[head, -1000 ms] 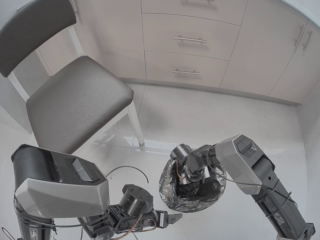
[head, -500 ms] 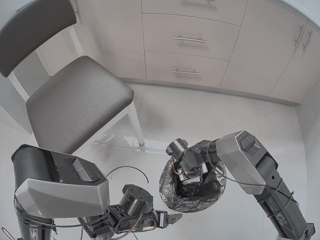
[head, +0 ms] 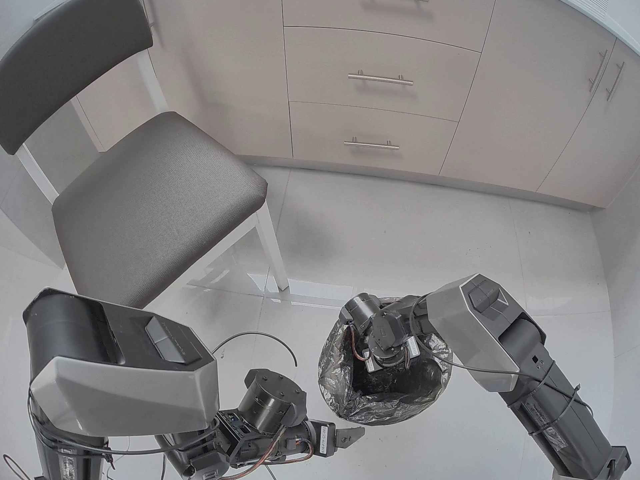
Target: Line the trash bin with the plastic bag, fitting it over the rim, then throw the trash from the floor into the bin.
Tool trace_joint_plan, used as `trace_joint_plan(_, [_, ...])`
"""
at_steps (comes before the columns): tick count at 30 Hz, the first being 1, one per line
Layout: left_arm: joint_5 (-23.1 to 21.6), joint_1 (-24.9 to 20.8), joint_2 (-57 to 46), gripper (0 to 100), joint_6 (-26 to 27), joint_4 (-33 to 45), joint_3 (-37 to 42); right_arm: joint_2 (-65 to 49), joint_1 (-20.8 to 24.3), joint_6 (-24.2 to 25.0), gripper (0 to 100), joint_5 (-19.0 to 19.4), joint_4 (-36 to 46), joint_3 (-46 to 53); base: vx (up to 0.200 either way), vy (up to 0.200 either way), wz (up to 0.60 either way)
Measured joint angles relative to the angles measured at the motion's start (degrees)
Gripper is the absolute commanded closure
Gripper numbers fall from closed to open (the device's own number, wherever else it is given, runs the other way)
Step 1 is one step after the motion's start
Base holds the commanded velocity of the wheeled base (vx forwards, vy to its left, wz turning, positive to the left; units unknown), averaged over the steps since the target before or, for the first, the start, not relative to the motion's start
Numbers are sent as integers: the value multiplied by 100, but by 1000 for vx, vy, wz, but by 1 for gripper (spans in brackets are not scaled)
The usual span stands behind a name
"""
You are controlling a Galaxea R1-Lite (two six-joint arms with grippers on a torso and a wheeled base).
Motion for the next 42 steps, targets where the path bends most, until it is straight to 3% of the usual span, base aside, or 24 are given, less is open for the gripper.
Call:
trace_joint_plan(20, [-2, 9, 48, 0, 1, -202, 13, 367, -218, -33, 100, 4, -233, -2, 0, 0, 0])
trace_joint_plan(42, [-2, 9, 72, 0, -7, -202, 20, -769, 132, -24, 100, -169, 95, 0, 0, 0, 0])
